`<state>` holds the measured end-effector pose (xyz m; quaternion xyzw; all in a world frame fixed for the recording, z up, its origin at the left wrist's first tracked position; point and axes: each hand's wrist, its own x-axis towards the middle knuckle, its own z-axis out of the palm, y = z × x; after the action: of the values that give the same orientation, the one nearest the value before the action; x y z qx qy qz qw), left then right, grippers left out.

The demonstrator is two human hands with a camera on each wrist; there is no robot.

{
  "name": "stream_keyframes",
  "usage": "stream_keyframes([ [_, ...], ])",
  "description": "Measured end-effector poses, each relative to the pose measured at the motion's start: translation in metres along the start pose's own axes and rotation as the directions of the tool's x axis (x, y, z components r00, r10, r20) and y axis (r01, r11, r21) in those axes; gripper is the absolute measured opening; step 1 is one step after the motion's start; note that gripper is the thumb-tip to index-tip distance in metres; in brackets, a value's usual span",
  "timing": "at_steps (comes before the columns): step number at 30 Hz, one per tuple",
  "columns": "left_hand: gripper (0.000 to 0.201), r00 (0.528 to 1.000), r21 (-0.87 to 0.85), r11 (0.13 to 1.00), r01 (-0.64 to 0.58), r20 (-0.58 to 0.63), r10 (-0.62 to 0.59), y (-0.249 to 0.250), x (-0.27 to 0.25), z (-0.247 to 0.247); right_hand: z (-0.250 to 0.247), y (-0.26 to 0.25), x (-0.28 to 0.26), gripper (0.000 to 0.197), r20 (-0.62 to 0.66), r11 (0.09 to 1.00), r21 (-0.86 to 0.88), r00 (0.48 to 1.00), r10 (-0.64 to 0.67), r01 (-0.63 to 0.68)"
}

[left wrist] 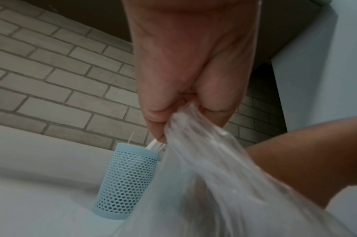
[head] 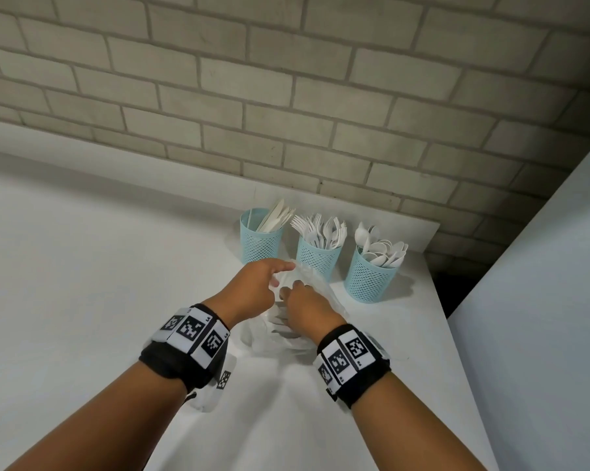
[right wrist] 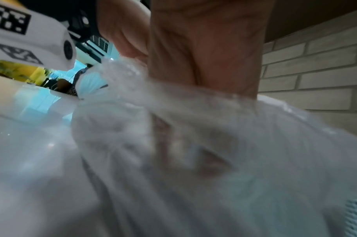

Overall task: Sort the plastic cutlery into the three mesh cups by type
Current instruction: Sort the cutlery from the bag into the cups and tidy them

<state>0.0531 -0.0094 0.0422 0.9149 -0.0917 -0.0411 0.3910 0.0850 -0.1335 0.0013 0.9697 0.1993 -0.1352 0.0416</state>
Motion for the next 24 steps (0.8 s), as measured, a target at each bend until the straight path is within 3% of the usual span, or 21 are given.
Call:
stream_keyframes([
  [9,0.071,0.999,-0.033,0.999,0.000,-0.036,-0.001,-0.001,-0.001,0.001,0.006,0.005,0.013,0.037,0.118,0.997,-0.001,0.990,0.078,-0.079],
  [14,0.071,0.999,-0.034,0.999,-0.004,-0.036,0.003,-0.003,0.000,0.004,0.007,0.008,0.004,0.033,0.084,0.998,0.065,0.996,0.009,-0.015],
  [20,0.069,0.999,-0.012,1.000,0.016,-0.034,-0.016,-0.010,-0.001,0.000,-0.006,0.017,-0.010,0.020,0.124,0.972,0.229,0.989,-0.083,0.053],
  [24,0.067,0.993,-0.031,0.997,0.067,-0.094,-0.069,-0.018,0.000,-0.003,-0.029,0.030,-0.024,0.015,0.175,0.954,0.258,0.963,-0.203,0.154],
])
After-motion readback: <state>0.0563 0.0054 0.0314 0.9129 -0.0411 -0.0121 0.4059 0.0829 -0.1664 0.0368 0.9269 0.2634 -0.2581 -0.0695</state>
